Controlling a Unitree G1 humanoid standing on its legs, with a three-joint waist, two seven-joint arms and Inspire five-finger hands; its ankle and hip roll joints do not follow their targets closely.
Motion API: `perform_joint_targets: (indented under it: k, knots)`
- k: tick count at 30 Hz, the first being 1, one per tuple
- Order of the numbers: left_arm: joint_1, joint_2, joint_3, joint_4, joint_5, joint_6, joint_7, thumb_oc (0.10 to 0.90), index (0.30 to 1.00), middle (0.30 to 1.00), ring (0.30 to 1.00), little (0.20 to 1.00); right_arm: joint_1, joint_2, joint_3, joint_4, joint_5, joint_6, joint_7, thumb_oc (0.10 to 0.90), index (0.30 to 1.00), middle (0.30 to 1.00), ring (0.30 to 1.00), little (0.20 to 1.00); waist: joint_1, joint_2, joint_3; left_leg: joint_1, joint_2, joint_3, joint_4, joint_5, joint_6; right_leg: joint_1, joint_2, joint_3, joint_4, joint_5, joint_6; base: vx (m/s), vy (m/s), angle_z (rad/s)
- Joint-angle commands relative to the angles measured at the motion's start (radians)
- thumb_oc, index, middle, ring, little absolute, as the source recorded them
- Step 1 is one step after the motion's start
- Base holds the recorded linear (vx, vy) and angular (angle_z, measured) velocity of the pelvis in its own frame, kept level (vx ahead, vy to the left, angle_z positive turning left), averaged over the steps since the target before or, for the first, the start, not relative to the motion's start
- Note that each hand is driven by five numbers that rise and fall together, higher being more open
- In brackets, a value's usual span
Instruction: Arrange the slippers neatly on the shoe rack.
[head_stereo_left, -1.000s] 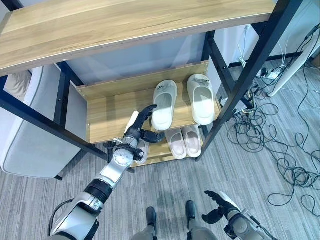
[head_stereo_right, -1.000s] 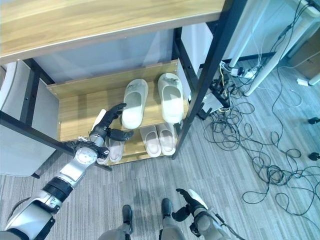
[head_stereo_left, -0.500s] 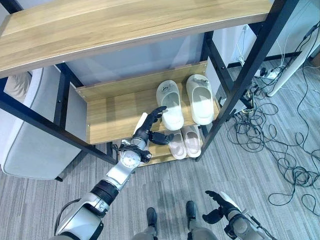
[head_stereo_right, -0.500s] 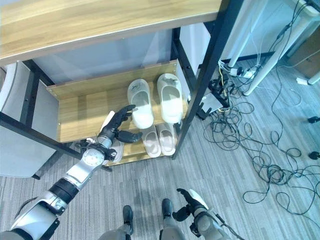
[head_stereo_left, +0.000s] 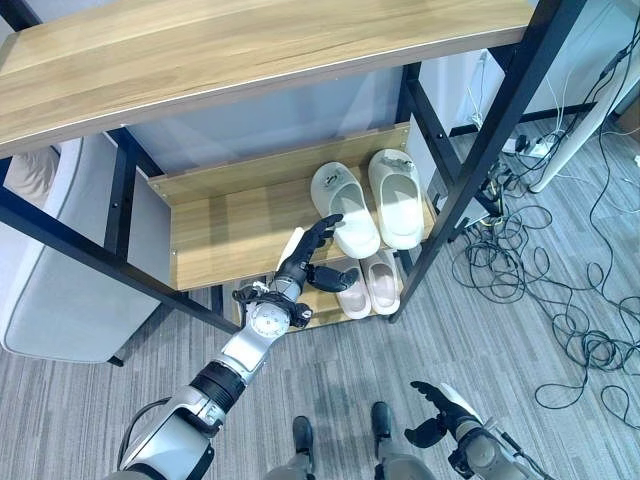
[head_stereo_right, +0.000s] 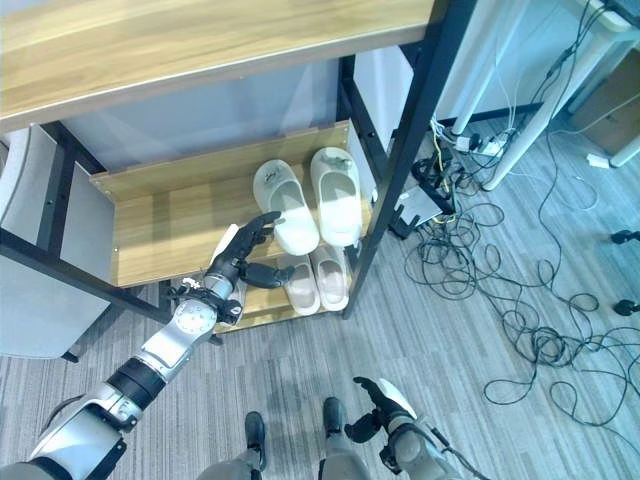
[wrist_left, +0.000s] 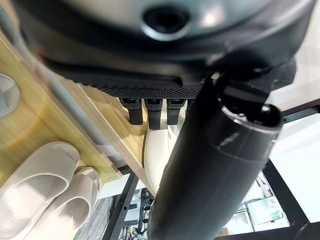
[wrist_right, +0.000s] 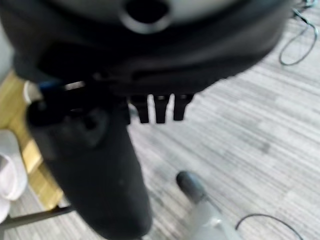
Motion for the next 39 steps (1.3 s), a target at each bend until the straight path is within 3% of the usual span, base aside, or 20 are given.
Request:
perform_joint_targets:
  k: [1,22,39]
  knots:
    - [-0.107,-0.023,0.001,-0.003,0.038,-0.089,0.018,0.800,0.900,0.900,0.900,0.900,0.039,0.000,0.008,0.006,0.007,-0.039,-0.032,0.800,0.900,0.900,0.900,0.900,0.001,-0.028,-0.078,-0.060,-0.057,-0.035,0.001,-0.002,-0.009,-0.026,-0.051,-0.064,0.005,-0.053,0.090,0.00,0.000,0.00]
    - [-0.149,0.106,0.100,0.090,0.026,-0.073,0.058,0.800,0.900,0.900,0.900,0.900,0.026,0.016,0.024,0.035,0.004,-0.026,-0.031,0.800,0.900,0.900,0.900,0.900,0.012,-0.027,-0.080,-0.064,-0.056,-0.040,0.001,0.007,-0.015,-0.028,-0.049,-0.079,0.005,-0.051,0.091,0.00,0.000,0.00]
    - [-0.297,0.157,0.075,0.266,-0.016,-0.054,0.061,0.800,0.900,0.900,0.900,0.900,0.004,0.015,0.037,0.068,0.020,-0.012,-0.039,0.800,0.900,0.900,0.900,0.900,-0.012,-0.037,-0.076,-0.094,-0.054,-0.033,0.001,0.010,-0.017,-0.067,-0.048,-0.066,0.005,-0.038,0.098,0.00,0.000,0.00]
